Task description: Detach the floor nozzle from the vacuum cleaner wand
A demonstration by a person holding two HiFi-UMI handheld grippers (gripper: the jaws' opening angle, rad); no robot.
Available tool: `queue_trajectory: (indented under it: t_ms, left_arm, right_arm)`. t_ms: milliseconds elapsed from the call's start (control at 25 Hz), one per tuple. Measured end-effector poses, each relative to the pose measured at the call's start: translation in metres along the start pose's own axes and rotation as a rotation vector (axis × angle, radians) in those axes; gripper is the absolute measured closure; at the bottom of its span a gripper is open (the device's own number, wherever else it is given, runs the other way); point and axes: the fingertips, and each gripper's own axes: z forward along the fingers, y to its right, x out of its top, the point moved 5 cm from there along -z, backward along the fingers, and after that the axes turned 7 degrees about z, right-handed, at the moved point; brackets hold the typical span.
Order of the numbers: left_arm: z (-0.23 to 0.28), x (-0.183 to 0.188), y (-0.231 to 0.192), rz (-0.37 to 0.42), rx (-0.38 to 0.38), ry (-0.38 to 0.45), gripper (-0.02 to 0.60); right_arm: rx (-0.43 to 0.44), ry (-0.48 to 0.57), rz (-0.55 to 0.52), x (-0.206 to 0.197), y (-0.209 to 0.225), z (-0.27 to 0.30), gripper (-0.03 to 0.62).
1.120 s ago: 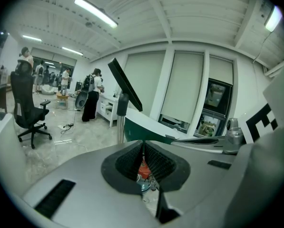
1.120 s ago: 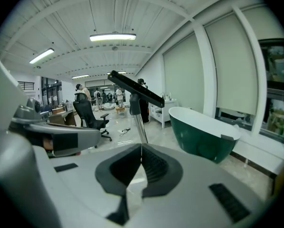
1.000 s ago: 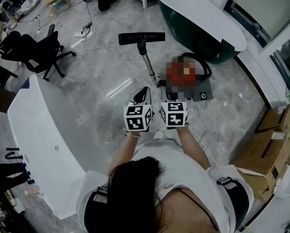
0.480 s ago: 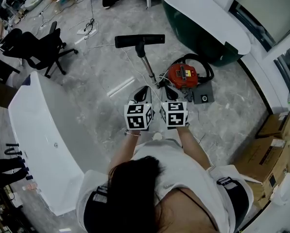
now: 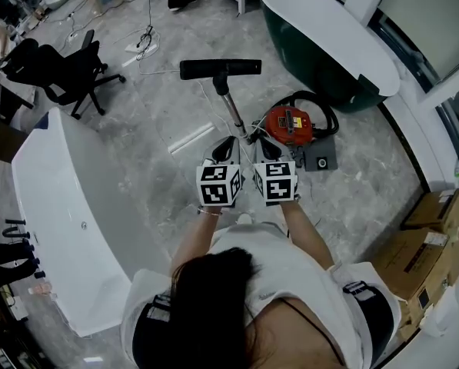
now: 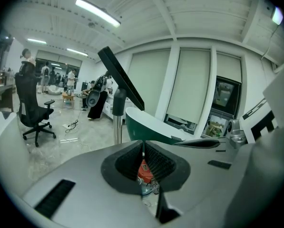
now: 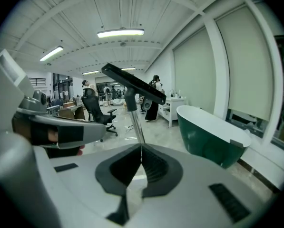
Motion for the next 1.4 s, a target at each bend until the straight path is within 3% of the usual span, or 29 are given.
queue_trajectory:
  t_ms: [720, 1400]
  left_arm:
    - [-0.010, -0.002, 0.011, -0.014, 0.038, 0.003, 0.566]
    - [-0.008, -0.004, -0.003, -0.082, 0.026, 0.005, 0.565]
  right_arm:
    - [0.096, 0.026, -0.015, -0.005, -0.005, -0.013, 0.579]
    - [0.120, 0.043, -0.010, -0.003, -0.005, -0.011, 0.579]
